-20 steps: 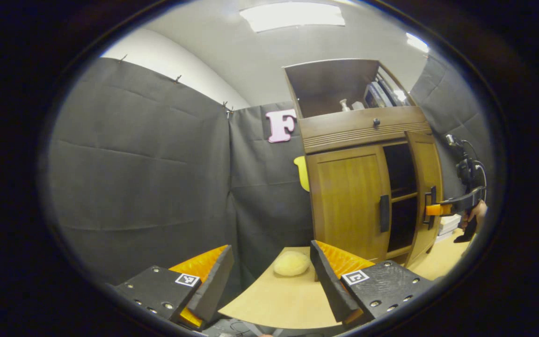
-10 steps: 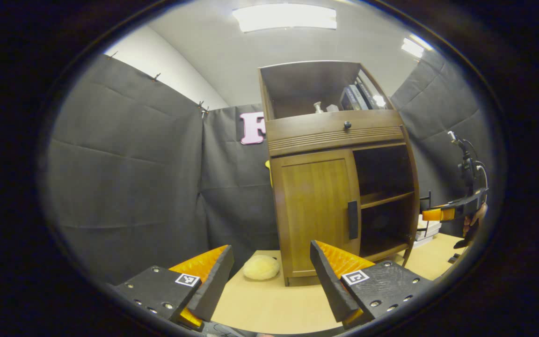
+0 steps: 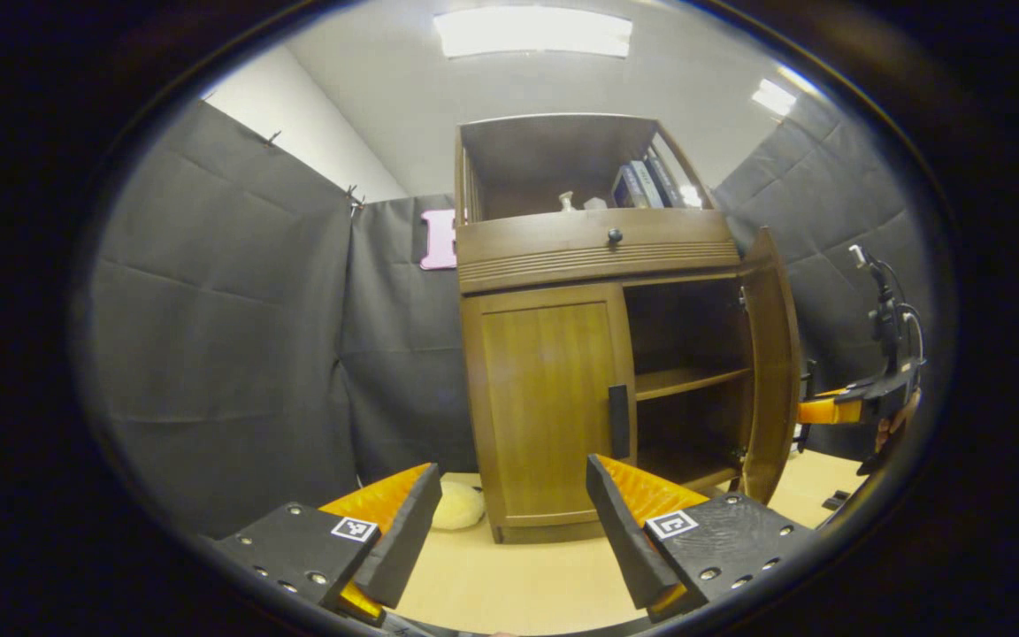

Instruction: Open the right door of the double-door shoe cabinet with the right hand, and open the left door with the left hand.

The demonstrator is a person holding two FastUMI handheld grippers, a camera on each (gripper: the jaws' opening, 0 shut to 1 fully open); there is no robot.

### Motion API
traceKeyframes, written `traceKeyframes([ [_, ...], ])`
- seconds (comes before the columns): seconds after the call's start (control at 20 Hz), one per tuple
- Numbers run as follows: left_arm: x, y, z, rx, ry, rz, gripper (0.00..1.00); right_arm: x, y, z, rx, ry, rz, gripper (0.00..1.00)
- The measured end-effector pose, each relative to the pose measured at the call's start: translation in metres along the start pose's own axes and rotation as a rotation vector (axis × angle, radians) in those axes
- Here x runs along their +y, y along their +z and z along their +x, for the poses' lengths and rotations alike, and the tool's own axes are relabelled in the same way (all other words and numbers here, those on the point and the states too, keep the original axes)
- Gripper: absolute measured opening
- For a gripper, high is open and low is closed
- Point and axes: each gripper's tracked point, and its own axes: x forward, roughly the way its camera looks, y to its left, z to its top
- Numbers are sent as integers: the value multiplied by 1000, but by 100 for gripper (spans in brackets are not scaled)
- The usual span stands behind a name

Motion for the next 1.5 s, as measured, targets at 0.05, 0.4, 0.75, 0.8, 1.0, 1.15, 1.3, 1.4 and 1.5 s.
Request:
traceKeyframes([
  [0.05,-4,-4,-2,0,-5,-3,96,-6,0,-3,0,-7,2,16],
  [0.4,-40,0,-4,0,-47,-1,96,-43,-1,-16,-11,-65,12,12],
  [0.75,-47,0,-3,5,-84,8,96,-81,0,-27,-21,-117,41,12],
  [0.8,-48,1,0,4,-89,9,96,-87,1,-29,-26,-128,44,8],
  [1.0,-48,5,9,-2,-115,21,96,-110,3,-35,-34,-168,58,6],
  [1.15,-52,7,13,-7,-132,22,96,-113,8,-37,-31,-164,61,0],
  [1.3,-54,11,18,-18,-151,30,96,-120,12,-47,-51,-197,40,5],
  [1.4,-56,13,19,-26,-163,32,96,-129,19,-60,-77,-233,47,5],
  [1.5,-58,14,26,-30,-171,28,96,-132,25,-78,-100,-248,72,0],
])
